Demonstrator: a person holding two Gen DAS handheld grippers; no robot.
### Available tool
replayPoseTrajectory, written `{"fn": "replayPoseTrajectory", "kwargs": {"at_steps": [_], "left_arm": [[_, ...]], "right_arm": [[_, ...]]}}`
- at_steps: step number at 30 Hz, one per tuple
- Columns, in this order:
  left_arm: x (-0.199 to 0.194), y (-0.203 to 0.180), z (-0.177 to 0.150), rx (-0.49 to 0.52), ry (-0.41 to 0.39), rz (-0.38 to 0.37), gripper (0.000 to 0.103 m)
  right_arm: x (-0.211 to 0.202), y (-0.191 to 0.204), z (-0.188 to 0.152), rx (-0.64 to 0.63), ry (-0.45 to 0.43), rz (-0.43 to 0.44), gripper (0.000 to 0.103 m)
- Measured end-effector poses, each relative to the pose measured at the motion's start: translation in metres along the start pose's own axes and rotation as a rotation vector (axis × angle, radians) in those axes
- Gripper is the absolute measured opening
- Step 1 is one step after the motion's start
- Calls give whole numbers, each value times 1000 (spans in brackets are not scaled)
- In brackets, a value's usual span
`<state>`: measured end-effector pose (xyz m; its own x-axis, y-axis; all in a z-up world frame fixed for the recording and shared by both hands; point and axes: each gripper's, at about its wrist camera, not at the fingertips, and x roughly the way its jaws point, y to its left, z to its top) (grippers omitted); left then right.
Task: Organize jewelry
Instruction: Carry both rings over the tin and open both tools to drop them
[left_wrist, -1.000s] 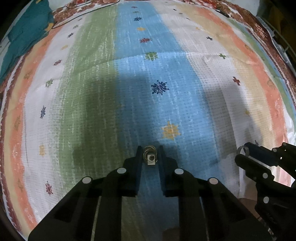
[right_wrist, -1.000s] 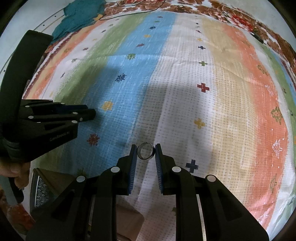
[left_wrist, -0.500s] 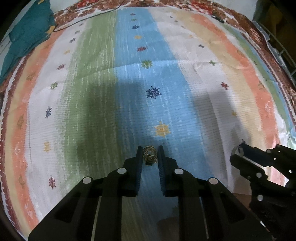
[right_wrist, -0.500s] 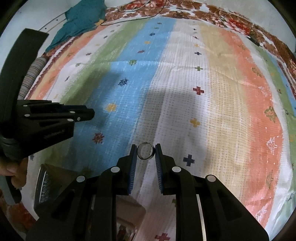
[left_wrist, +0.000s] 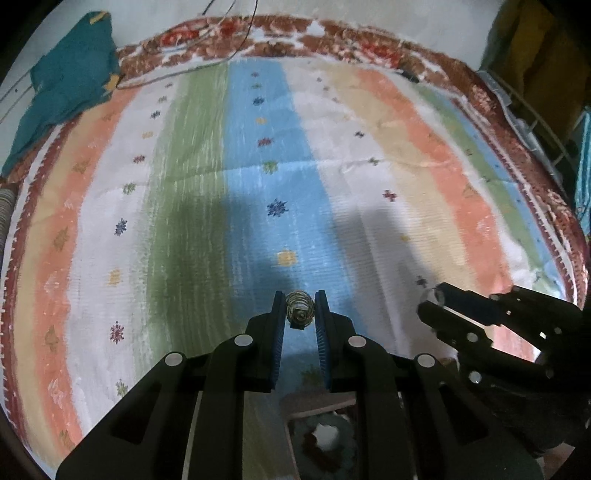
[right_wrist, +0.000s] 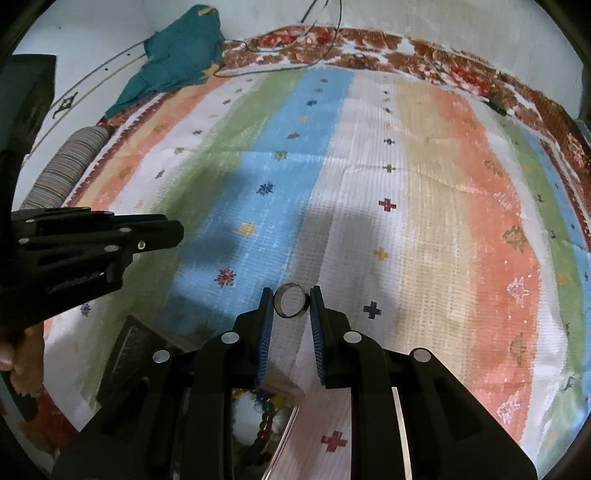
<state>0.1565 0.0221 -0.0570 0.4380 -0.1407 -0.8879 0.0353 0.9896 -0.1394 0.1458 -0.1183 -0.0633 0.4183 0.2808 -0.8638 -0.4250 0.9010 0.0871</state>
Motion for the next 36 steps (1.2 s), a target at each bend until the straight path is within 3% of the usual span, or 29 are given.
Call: {"fn": "replayPoseTrajectory", "kwargs": {"at_steps": [16,36], "left_arm": [[-47,-27,-32,83,-123,-11,15],[-88,-29,-55,70,-208,-62,16]], "right_arm": [[-41,12,-20,21,-92,56,21],[-67,23,-42,-1,-136,87,21]]}}
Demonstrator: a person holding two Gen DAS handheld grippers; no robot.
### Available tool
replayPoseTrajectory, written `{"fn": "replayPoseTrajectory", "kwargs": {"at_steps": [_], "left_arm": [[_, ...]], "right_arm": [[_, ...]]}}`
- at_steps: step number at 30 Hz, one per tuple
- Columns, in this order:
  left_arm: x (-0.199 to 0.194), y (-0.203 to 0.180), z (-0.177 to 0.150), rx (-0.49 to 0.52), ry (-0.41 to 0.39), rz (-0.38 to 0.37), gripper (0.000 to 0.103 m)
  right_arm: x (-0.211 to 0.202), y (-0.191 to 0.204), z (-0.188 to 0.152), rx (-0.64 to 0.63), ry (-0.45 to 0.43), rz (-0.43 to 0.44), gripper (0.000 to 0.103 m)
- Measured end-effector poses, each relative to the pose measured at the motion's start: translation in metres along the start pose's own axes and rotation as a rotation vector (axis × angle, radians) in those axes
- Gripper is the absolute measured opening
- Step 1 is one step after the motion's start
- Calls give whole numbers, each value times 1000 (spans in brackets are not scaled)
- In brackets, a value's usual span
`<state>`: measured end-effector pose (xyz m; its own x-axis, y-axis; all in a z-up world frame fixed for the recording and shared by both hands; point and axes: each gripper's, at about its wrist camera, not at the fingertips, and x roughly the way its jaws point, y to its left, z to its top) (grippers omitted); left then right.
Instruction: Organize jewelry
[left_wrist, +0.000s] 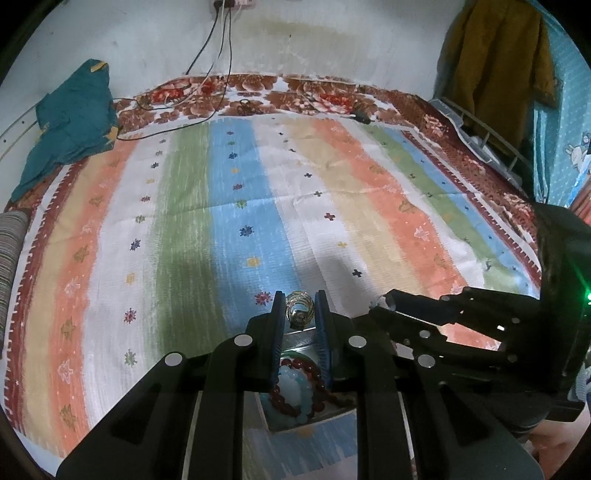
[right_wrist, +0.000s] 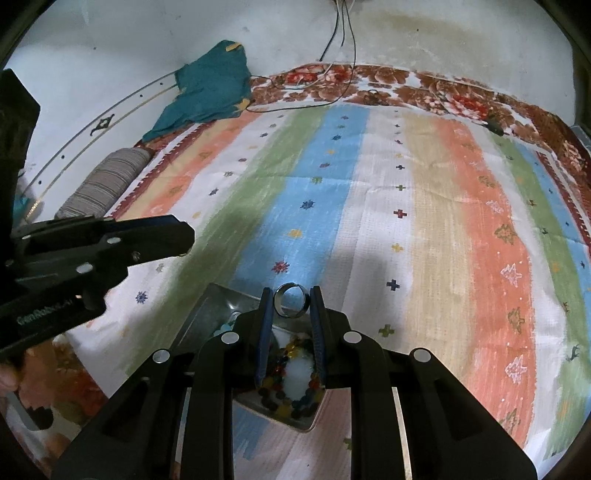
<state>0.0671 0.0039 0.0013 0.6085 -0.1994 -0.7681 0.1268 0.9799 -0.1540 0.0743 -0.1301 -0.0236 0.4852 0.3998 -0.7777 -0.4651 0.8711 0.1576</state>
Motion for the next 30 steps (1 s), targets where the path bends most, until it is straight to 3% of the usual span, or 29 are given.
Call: {"fn": "replayPoseTrajectory", "kwargs": {"at_steps": [7,9,10,11,13,17,22,27,30], "left_arm": [[-11,-1,-6,-16,-12,-22,16],[-12,-1,-7,-17,-7,-34,16],[-14,0,-7,-23,-9,-37,16],[-15,1,-8,-29,-12,-32,18],[-16,3,-8,-39,-17,-24,31],[-18,10,-9,-67,-19,-6,33],[-22,10,-14,-62,-19,5,45],[-24,7,-19,-44,-12,6,57],[-25,5,-23,-27,-5,18,58]], "right_arm": [[-4,5,-5,-13,11,40,21],[-4,8,-7,-24,13,46,27],[-5,9,-8,-28,14,51,39],[-6,9,-8,-30,11,55,45],[-9,11,-10,-40,3,49,45],[-15,10,-13,-42,-12,17,46],[-23,2,-17,-18,-21,-2,53],[-32,-5,-18,9,-45,-24,65],[-37,-9,-18,29,-52,-42,73]]}}
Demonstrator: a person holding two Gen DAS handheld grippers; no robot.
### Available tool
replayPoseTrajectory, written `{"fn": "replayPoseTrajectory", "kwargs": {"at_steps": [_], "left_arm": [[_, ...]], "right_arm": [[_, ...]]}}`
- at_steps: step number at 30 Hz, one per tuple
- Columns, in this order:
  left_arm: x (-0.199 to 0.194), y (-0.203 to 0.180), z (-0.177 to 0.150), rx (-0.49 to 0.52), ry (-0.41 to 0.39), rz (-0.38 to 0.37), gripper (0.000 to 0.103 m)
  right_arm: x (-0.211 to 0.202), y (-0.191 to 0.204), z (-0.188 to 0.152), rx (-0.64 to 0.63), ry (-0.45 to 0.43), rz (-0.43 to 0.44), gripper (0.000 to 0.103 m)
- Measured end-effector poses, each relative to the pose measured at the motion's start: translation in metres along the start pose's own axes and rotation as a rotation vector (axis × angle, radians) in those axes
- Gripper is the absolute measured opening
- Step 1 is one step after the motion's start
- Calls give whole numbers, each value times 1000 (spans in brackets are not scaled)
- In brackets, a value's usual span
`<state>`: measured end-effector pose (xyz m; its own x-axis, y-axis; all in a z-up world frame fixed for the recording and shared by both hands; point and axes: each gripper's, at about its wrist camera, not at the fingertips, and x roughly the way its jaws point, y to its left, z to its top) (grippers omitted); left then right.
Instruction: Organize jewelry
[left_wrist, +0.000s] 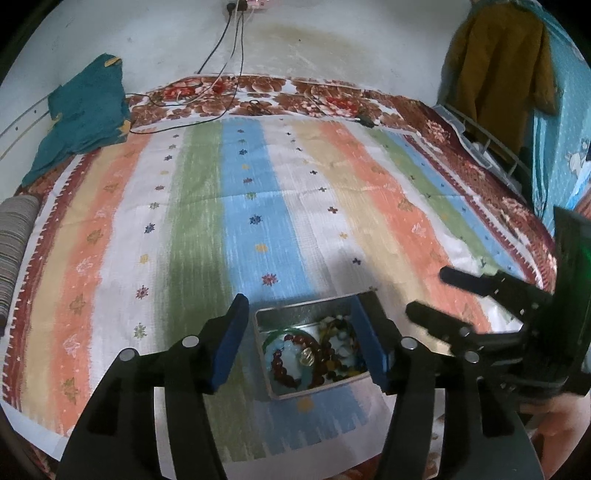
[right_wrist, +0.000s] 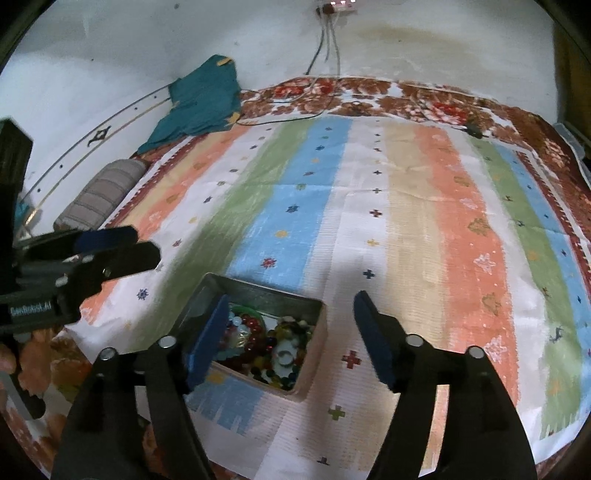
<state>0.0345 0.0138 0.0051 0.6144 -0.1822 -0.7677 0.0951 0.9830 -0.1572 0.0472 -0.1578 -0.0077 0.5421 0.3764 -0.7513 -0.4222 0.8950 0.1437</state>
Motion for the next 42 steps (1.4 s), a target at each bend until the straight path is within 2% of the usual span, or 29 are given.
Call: {"fn": "replayPoseTrajectory", "kwargs": {"at_steps": [5,17,28,42], "left_arm": [[-6,-1,-7,8,-6,3,72],[-12,-2,-18,15,-6,49,97],[-19,3,-18,-11,-25,62,97],[-29,-7,-29,9,-52,66,97]], "right_arm": [[-8,-2,-3,3,-15,-3,83],[-18,-10,-5,23,-48,-17,95],[-25,-7,-11,3,-63,-6,96],[-34,-5,-17,1,-81,15,96]]}}
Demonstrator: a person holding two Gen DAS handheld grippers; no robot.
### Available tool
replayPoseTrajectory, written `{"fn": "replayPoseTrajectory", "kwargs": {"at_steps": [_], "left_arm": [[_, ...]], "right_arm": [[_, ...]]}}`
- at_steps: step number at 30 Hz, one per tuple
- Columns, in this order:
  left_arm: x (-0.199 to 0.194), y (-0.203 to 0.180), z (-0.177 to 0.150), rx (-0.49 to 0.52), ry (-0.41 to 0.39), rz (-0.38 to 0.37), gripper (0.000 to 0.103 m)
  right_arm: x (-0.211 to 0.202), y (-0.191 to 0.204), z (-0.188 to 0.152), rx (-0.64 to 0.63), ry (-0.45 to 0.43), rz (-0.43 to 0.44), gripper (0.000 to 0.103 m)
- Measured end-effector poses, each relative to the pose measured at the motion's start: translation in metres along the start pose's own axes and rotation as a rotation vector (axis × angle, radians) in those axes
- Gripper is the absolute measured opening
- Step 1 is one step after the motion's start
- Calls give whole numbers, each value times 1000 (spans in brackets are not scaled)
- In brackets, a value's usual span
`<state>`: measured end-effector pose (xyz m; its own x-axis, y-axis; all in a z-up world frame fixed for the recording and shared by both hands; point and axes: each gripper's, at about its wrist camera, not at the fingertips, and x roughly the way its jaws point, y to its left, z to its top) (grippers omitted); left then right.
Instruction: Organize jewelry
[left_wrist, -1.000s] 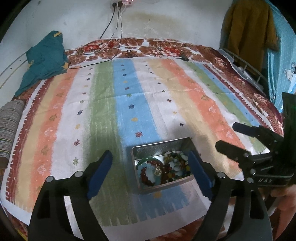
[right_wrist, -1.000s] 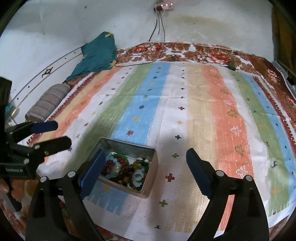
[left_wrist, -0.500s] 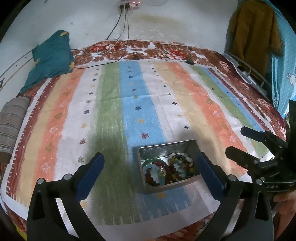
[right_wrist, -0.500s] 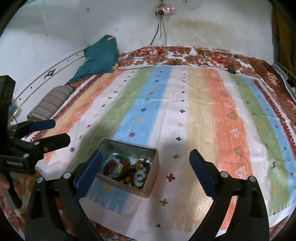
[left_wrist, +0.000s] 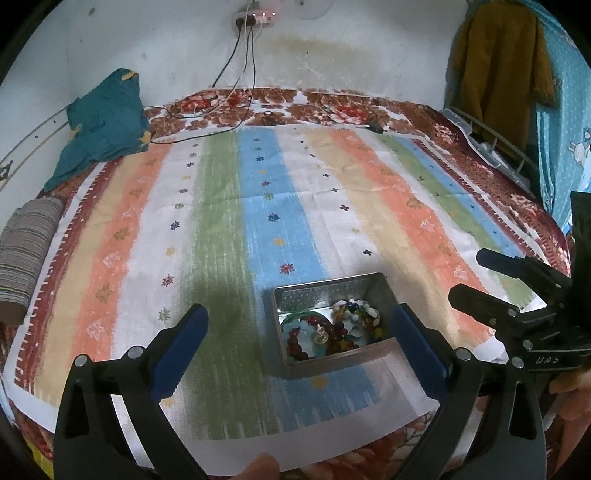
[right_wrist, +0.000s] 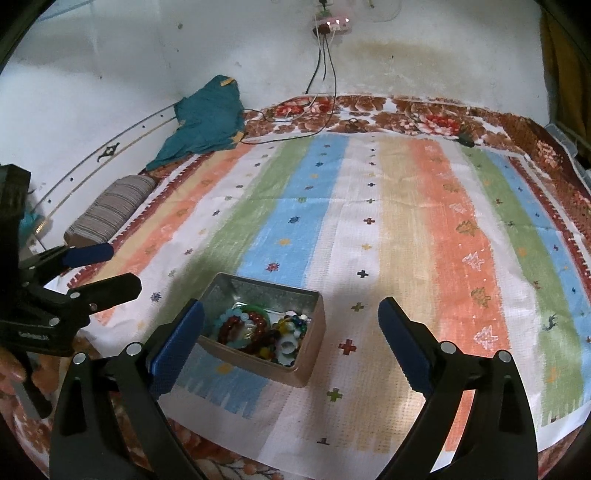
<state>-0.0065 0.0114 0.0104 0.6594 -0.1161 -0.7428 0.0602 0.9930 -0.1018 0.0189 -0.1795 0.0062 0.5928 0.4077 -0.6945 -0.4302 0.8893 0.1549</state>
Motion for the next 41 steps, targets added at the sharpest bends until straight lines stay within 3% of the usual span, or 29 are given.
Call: {"fn": "replayPoseTrajectory", "kwargs": {"at_steps": [15,41], "left_arm": [[-2,-8,-4,56,-21,51,97],[-2,-17,-2,92,-28,40,97]], "right_arm": [[1,1,-2,1,9,23,96],[4,1,-5,4,23,16,96]]}}
